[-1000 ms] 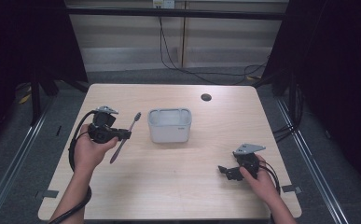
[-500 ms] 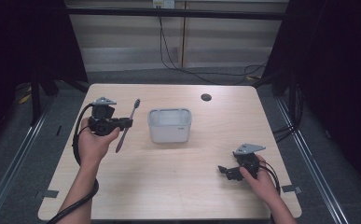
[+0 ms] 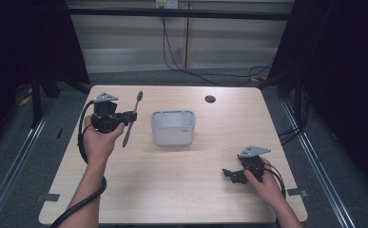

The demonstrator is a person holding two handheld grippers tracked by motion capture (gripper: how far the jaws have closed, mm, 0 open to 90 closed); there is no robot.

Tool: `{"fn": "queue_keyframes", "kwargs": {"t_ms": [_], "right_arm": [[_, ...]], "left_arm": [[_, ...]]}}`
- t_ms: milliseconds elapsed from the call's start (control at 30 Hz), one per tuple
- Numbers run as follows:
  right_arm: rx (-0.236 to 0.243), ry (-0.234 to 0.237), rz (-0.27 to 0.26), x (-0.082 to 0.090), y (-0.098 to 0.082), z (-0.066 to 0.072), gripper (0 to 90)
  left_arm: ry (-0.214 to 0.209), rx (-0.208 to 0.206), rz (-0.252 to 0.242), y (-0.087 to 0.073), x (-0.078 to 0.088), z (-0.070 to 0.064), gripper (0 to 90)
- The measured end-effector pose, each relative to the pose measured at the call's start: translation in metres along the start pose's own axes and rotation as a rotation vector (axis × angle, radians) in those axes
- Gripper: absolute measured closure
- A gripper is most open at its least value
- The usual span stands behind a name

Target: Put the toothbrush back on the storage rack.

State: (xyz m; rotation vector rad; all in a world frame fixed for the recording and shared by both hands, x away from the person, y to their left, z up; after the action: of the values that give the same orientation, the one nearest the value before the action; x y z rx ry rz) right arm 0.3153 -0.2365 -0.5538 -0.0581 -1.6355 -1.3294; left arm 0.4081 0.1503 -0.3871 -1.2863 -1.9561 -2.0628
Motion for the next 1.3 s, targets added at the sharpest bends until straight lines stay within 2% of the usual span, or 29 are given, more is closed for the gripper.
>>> {"fn": "queue_keyframes", "kwargs": {"t_ms": [100, 433, 733, 1300], "right_arm": [[0.000, 0.000, 0.000, 0.000, 0.000, 0.000, 11.2], [0.002, 0.000, 0.000, 0.000, 0.000, 0.000, 11.2], [0.000, 0.000, 0.000, 0.000, 0.000, 0.000, 11.2], [-0.002, 0.000, -0.001, 0.000, 0.000, 0.000, 11.1]], "left_arm": [[-0.009, 0.015, -0.015, 0.005, -0.002, -0.002, 80.4], [-0.025, 0.011, -0.048, 0.020, -0.006, -0.010, 80.4], [-0.029, 0.032, -0.113, 0.037, -0.006, -0.015, 80.3], [-0.020, 0.048, -0.175, 0.052, -0.011, -0.019, 80.3]]}}
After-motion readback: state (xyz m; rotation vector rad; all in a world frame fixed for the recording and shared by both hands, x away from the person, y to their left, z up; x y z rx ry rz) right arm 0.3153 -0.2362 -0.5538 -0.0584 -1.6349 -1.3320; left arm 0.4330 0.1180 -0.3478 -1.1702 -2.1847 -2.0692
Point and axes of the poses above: each handheld gripper's, and its own axes: x roughly backward along the jaws, y roughly out of its top, z roughly to its left, the point moved 6 cm from there along -x, roughly forward along the jaws, and after that the axes turned 5 degrees about y, right-handed, at the moved point
